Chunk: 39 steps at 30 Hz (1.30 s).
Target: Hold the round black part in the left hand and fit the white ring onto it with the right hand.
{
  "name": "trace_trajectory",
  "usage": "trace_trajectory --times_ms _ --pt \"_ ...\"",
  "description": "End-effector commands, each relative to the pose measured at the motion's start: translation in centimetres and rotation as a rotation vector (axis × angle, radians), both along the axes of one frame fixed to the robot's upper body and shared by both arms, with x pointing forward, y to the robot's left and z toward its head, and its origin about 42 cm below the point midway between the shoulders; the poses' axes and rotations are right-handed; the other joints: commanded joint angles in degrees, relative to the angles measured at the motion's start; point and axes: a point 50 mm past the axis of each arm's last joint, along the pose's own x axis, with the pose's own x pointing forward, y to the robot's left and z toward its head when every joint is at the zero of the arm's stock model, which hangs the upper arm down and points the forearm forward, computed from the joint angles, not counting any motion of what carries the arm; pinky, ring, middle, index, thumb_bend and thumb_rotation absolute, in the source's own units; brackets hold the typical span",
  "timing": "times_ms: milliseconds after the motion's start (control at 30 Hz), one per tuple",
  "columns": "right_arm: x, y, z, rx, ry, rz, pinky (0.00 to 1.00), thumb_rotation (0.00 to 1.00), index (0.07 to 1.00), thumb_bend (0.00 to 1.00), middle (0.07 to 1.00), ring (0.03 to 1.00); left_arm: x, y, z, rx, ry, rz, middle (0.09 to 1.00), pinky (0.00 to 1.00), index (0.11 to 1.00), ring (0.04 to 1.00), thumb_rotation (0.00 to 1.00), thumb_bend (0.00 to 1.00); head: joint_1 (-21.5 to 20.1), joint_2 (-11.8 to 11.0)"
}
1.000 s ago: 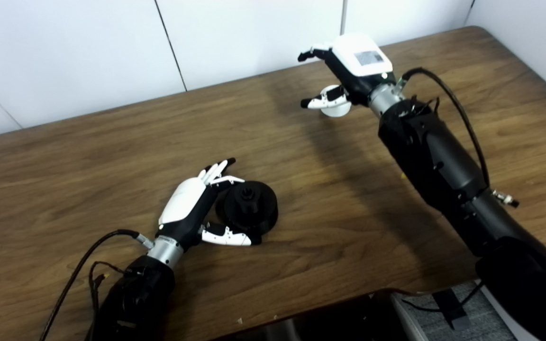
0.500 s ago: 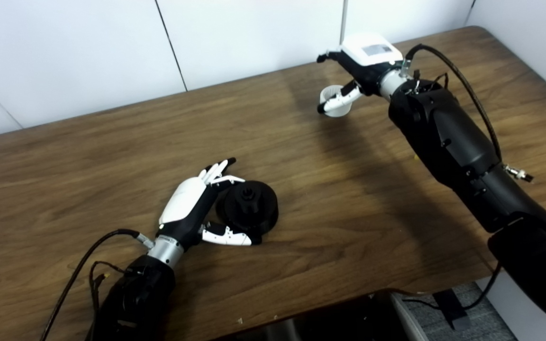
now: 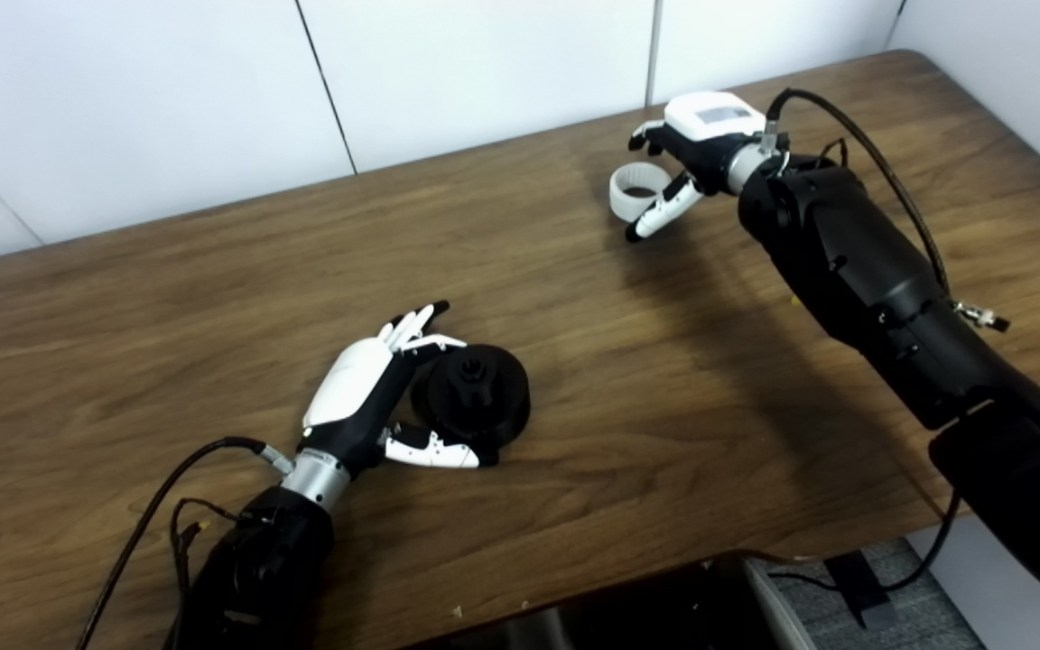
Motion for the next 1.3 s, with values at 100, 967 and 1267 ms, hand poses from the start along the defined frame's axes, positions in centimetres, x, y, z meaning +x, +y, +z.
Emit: trace_trajectory --times_ms 100,967,1267 --pt "1.2 -0.8 2.8 -0.025 -0.072 -0.012 0.86 0.39 0.847 0.92 0.811 0.876 0.0 0.4 0.1 0.018 -0.002 0.008 1.0 1.0 0.671 1.0 0.34 1.0 0.3 0.2" --pt "2.0 -0.2 1.1 -0.038 -0.069 0.004 0.85 0.39 0.836 0.87 0.785 0.858 -0.1 0.0 0.3 0.021 0.005 0.006 1.0 1.0 0.675 1.0 0.37 1.0 2.1 0.7" --pt "2.7 1.1 1.1 -0.028 -0.074 0.022 0.87 0.39 0.829 0.85 0.77 0.849 -0.1 -0.2 0.3 0.019 0.0 0.009 1.0 1.0 0.672 1.0 0.35 1.0 2.9 1.0"
